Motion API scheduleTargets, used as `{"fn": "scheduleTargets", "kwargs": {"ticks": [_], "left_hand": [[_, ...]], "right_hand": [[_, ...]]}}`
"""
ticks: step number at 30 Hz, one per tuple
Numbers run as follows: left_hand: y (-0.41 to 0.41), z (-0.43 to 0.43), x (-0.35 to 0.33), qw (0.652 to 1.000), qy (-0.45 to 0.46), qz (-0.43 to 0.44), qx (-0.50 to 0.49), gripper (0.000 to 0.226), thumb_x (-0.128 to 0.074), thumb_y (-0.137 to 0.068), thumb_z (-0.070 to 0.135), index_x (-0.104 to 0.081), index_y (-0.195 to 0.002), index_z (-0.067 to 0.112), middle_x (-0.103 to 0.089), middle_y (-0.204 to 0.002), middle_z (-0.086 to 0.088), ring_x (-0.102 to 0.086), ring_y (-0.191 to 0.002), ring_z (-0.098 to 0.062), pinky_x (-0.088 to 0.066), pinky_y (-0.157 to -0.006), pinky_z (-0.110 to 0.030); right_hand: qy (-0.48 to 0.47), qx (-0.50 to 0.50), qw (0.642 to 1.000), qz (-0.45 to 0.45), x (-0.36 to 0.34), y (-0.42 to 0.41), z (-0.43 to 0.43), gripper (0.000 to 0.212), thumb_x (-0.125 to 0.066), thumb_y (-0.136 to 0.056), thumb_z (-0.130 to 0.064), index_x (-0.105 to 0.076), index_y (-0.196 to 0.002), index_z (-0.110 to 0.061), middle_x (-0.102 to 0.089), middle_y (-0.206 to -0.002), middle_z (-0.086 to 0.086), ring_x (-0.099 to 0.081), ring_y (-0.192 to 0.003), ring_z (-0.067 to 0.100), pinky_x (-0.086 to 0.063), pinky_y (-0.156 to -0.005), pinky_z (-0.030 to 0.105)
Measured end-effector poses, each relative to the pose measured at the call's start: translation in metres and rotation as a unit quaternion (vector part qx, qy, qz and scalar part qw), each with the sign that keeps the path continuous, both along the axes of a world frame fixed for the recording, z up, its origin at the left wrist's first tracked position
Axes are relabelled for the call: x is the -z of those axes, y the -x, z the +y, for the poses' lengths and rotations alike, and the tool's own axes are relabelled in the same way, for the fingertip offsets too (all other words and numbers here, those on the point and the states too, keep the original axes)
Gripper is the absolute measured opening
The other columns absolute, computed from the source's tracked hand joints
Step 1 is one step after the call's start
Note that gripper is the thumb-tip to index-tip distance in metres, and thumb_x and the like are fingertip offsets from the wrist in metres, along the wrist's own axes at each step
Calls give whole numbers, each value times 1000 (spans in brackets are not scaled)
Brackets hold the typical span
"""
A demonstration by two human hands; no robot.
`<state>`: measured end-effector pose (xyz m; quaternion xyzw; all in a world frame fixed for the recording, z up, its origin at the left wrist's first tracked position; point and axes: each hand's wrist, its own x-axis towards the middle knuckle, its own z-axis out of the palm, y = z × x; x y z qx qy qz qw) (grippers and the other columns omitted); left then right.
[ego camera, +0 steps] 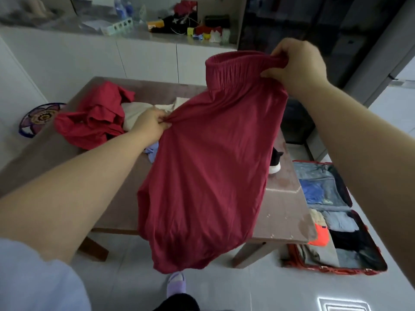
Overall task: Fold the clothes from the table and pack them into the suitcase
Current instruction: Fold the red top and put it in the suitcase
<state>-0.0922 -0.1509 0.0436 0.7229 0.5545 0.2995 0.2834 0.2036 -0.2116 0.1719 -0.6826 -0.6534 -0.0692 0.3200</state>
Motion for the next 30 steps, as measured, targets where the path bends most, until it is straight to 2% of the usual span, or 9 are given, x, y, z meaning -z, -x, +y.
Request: {"fn": "scheduleTargets", "kwargs": {"ticks": [8, 14, 18, 20, 22, 24, 26, 28, 30], "left_hand": [[6, 109, 49, 993, 111, 42, 21, 10, -57, -89, 1, -63, -97, 1, -61, -82, -11, -56, -77, -23, -38, -62, -19], [4, 124, 126, 986, 160, 46, -15, 21, -54, -89, 5, -59, -109, 0, -63, -110, -19, -58, -106, -33, -40, -81, -28], [-4, 112, 117, 982, 67, 70, 164, 99, -76, -69, 19, -17, -147, 27, -32, -147, -11, -32, -135, -27, -29, -111, -38], [-16, 106, 104, 966, 56, 116, 224, 131, -86, -53, 42, 11, -140, 49, -15, -155, -4, -15, -142, -22, -18, -116, -43], [-31, 105, 93, 973, 54, 59, 216, 138, -84, -39, 59, 14, -136, 58, -17, -153, 1, -15, -142, -18, -16, -117, -44], [-47, 108, 76, 981, 35, -25, 191, 130, -86, -38, 60, -12, -145, 45, -35, -145, 8, -32, -136, -11, -24, -116, -36], [-55, 113, 56, 982, 17, -121, 141, 87, -90, -53, 37, -48, -129, 28, -56, -119, 12, -53, -116, -7, -38, -103, -20], [-56, 118, 39, 984, 0, -150, 95, 46, -84, -68, 19, -59, -104, 31, -60, -96, 17, -59, -95, -1, -44, -90, -17], [-48, 124, 38, 980, -5, -151, 131, 35, -81, -72, 16, -61, -93, 36, -63, -85, 28, -58, -84, 14, -44, -86, -17]], "right_hand": [[-24, 82, 996, 12, 63, 38, 94, 33, -72, -79, -32, -61, -103, -11, -57, -105, 18, -53, -99, 34, -41, -85, 39], [27, 22, 999, 1, 182, 53, 86, 19, -76, -69, -18, -64, -80, -9, -66, -79, 11, -58, -83, 36, -39, -81, 39], [23, -6, 999, 40, 211, 52, 74, 17, -70, -63, -13, -61, -77, -7, -72, -86, 2, -62, -82, 30, -35, -93, 34], [16, -12, 997, 72, 199, 49, 84, 18, -69, -68, -19, -61, -80, -8, -71, -83, 1, -62, -80, 24, -32, -100, 34], [0, -22, 997, 79, 178, 46, 100, 23, -71, -74, -26, -63, -85, -8, -68, -79, -1, -58, -78, 16, -38, -100, 41], [-18, -48, 993, 102, 155, 42, 114, 26, -75, -75, -26, -65, -89, -7, -61, -75, -9, -50, -76, 10, -44, -92, 43], [-25, -78, 989, 124, 137, 33, 123, 30, -77, -74, -26, -65, -92, -5, -49, -74, -21, -45, -75, 4, -43, -86, 36], [-12, -107, 987, 123, 129, 26, 124, 32, -79, -74, -26, -65, -92, -4, -46, -79, -23, -47, -78, 4, -41, -84, 30], [1, -156, 982, 102, 132, 25, 117, 29, -79, -73, -22, -64, -89, -2, -54, -82, -19, -50, -75, 6, -41, -91, 35]]}}
